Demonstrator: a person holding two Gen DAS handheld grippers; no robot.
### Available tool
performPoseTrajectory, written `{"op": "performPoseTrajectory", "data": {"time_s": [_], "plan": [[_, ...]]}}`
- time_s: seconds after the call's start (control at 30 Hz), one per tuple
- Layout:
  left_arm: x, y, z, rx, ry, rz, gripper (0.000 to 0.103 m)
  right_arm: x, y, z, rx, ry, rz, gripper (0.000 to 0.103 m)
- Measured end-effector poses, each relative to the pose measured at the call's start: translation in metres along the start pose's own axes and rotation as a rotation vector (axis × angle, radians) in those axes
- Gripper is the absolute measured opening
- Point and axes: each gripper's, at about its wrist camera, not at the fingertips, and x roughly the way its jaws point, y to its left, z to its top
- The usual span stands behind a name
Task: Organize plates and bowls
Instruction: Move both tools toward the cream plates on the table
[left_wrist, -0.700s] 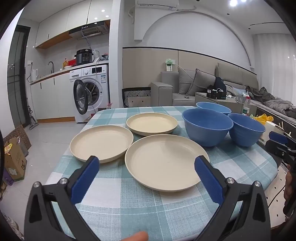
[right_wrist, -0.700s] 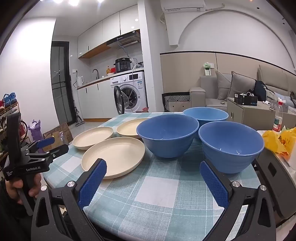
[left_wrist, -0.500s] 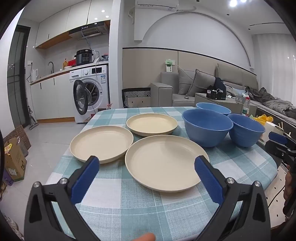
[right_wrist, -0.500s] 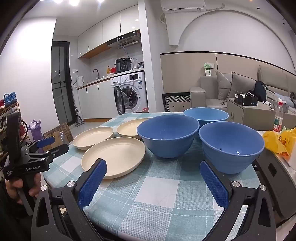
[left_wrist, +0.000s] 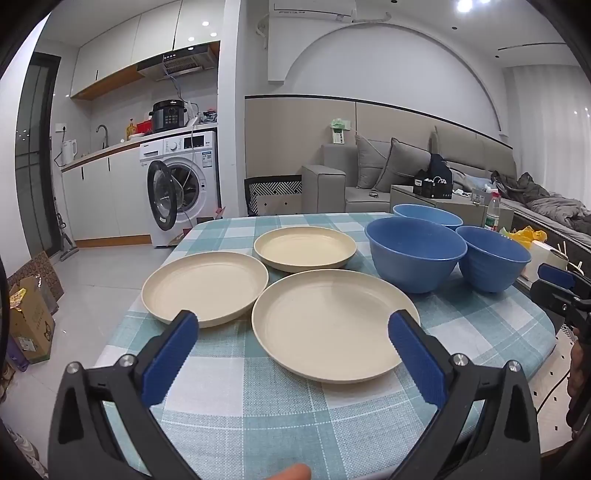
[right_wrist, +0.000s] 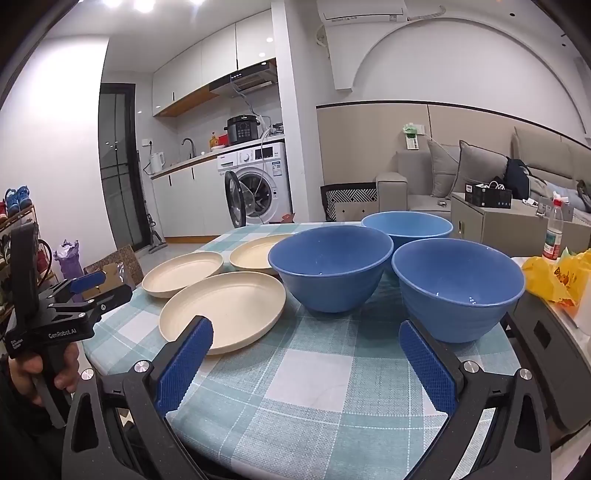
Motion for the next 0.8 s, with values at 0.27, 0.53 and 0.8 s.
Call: {"op": "performPoseTrajectory", "data": {"time_s": [0.27, 0.53, 0.8], "plan": [[0.002, 0.009, -0.006, -0.006, -0.005, -0.001, 0.103, 0.001, -0.001, -0.001, -0.003, 0.003, 0.002, 0.103], [-0.002, 0.012, -0.004, -0.006, -0.012, 0.003, 0.103, 0.001, -0.002, -0.002, 0.011, 0.003, 0.015, 0.103], [0.000, 0.014, -0.002, -0.014, -0.007, 0.009, 0.103, 0.002, -0.001, -0.002, 0.010, 0.003, 0.014, 0.103]]}}
